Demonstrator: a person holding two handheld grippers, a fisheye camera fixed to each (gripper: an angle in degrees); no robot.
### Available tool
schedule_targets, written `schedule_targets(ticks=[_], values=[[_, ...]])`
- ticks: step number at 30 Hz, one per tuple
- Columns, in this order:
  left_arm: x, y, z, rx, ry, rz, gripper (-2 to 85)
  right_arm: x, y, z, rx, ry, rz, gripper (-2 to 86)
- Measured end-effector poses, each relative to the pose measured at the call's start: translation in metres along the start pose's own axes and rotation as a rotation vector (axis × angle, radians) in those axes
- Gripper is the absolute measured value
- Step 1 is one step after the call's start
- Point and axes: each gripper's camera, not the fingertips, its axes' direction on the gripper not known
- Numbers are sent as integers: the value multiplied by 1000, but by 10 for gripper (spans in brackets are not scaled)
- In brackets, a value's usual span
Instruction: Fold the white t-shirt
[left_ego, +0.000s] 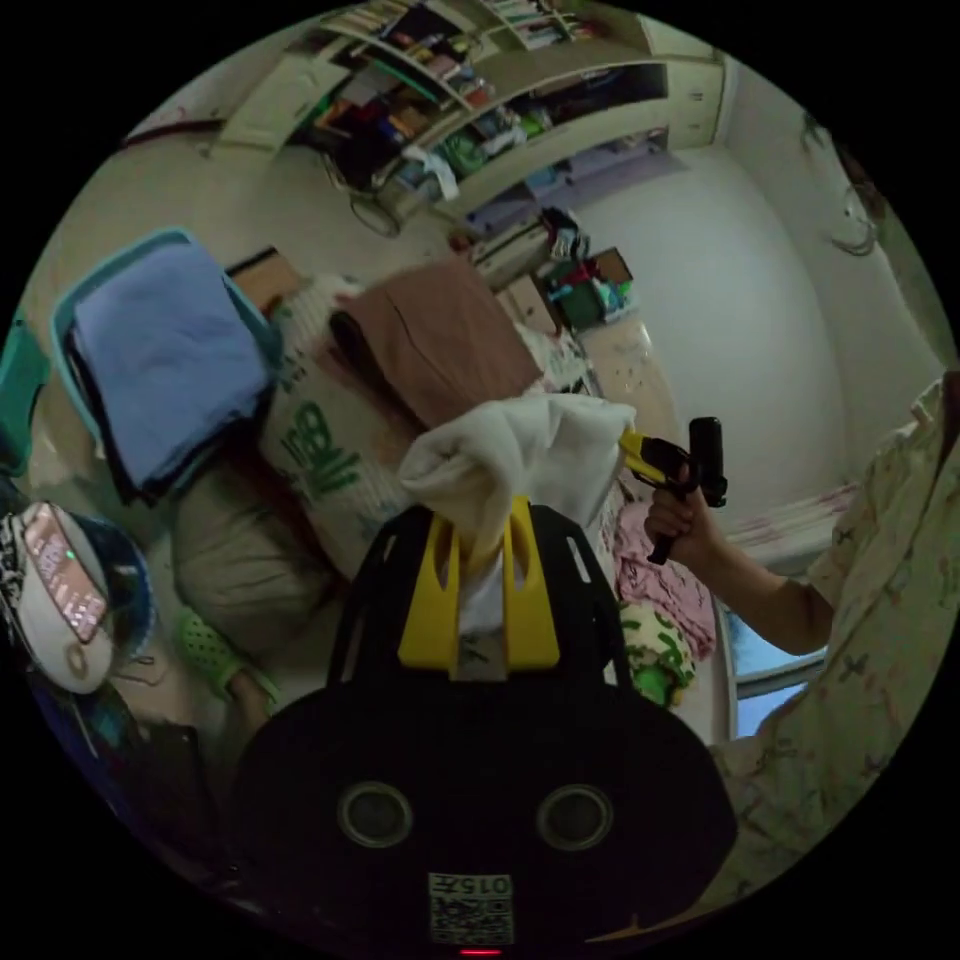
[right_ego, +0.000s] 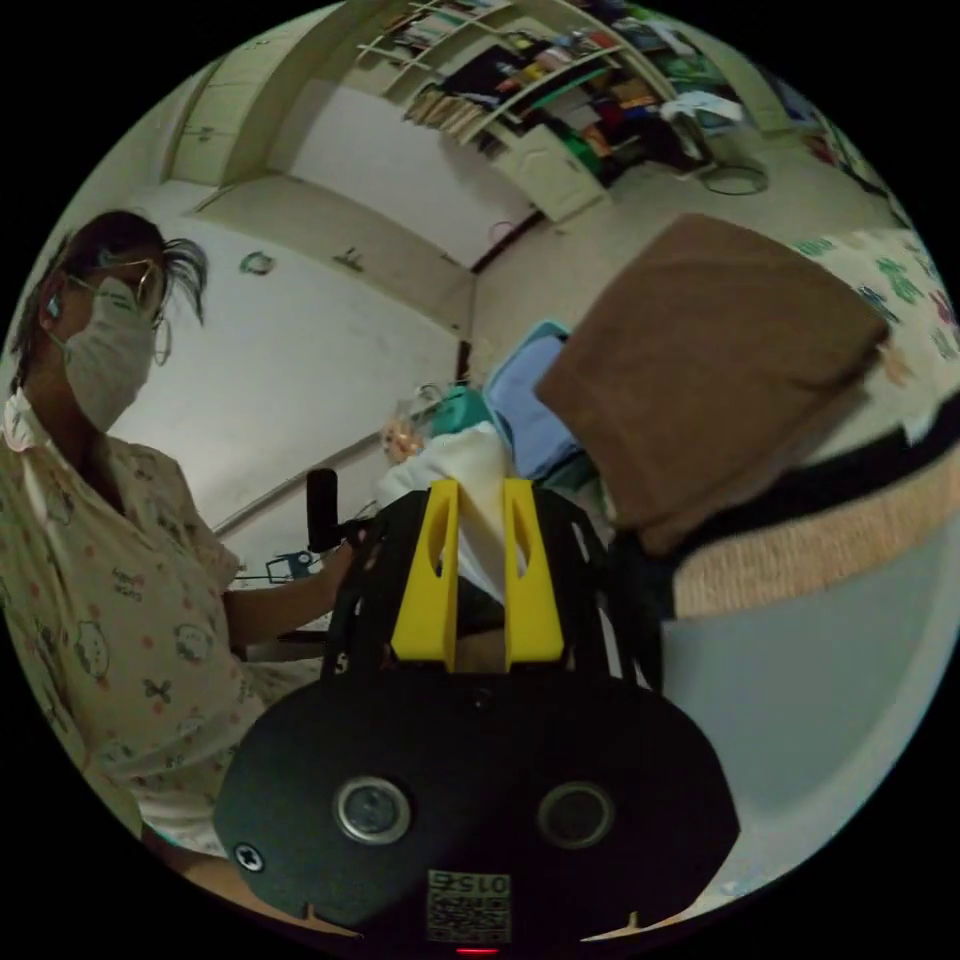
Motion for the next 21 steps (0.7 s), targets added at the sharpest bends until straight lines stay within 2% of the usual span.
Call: schedule_targets(ticks=[4, 7, 10, 14, 16, 18, 21], values=[[-41, -1, -118, 168, -77, 9, 63, 0, -34, 89, -48, -76, -94, 74], [-86, -9, -171, 248, -119, -39, 61, 2, -65, 167, -101, -71, -176, 72], [-136, -30, -201, 289, -158, -100, 63, 17, -106, 247, -141, -13, -201, 72], [-212, -78, -211, 373, -291, -196, 86, 45, -191, 368, -142, 215, -123, 68], [-257, -108, -219, 398, -483, -322, 99, 44, -214, 387, -97, 210, -126, 77], [-269, -118, -235, 443, -489, -379, 99, 37, -219, 385, -47, 232, -198, 88], [-244, -122, -241, 434, -462, -218, 96, 56, -202, 371, -56, 407, -215, 106]])
